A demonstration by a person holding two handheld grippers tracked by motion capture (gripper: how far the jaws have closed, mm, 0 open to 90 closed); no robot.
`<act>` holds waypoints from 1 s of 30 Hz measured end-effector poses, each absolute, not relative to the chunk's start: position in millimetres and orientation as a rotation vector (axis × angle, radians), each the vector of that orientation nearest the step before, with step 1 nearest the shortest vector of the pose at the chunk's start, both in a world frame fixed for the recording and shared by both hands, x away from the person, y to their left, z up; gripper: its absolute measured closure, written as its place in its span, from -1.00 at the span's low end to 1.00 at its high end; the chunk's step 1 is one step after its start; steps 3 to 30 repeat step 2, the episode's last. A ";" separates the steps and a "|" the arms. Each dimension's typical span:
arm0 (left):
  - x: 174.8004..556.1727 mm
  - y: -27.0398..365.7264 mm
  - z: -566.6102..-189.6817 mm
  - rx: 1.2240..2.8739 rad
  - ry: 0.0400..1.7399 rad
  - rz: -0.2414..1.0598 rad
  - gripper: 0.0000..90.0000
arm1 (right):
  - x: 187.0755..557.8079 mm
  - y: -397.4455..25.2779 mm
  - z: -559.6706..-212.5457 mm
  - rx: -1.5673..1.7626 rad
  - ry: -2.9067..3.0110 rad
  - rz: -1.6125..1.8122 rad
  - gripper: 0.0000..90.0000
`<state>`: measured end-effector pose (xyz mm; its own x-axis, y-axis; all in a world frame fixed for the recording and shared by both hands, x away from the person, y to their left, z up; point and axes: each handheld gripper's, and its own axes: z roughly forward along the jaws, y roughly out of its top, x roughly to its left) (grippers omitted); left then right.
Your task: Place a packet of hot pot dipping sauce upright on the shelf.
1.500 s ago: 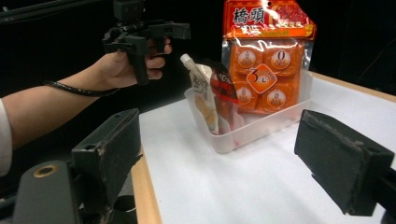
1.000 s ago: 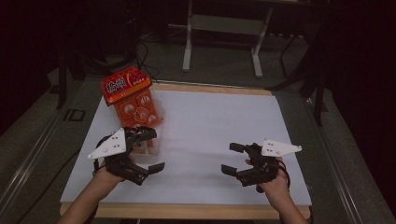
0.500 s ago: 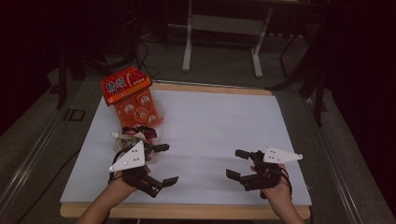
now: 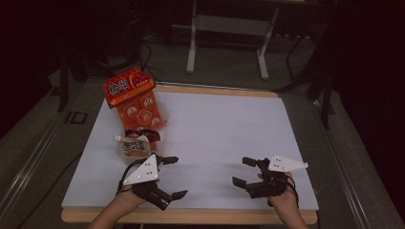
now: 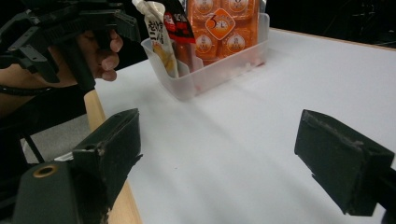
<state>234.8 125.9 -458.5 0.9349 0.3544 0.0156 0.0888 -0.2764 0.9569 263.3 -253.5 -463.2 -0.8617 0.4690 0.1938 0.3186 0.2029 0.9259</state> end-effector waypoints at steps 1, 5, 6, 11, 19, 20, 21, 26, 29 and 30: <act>235.0 125.6 -459.8 1.845 0.329 0.263 -0.96 | 264.3 -254.2 -464.3 0.772 2.329 1.738 -0.68; 234.9 125.3 -460.0 1.845 0.328 0.262 -0.96 | 264.5 -254.6 -464.6 0.776 2.328 1.740 -0.68; 234.9 125.3 -460.0 1.845 0.328 0.262 -0.96 | 264.5 -254.6 -464.6 0.776 2.328 1.740 -0.68; 234.9 125.3 -460.0 1.845 0.328 0.262 -0.96 | 264.5 -254.6 -464.6 0.776 2.328 1.740 -0.68; 234.9 125.3 -460.0 1.845 0.328 0.262 -0.96 | 264.5 -254.6 -464.6 0.776 2.328 1.740 -0.68; 234.9 125.3 -460.0 1.845 0.328 0.262 -0.96 | 264.5 -254.6 -464.6 0.776 2.328 1.740 -0.68; 234.9 125.3 -460.0 1.845 0.328 0.262 -0.96 | 264.5 -254.6 -464.6 0.776 2.328 1.740 -0.68; 234.9 125.3 -460.0 1.845 0.328 0.262 -0.96 | 264.5 -254.6 -464.6 0.776 2.328 1.740 -0.68; 234.9 125.3 -460.0 1.845 0.328 0.262 -0.96 | 264.5 -254.6 -464.6 0.776 2.328 1.740 -0.68; 234.9 125.3 -460.0 1.845 0.328 0.262 -0.96 | 264.5 -254.6 -464.6 0.776 2.328 1.740 -0.68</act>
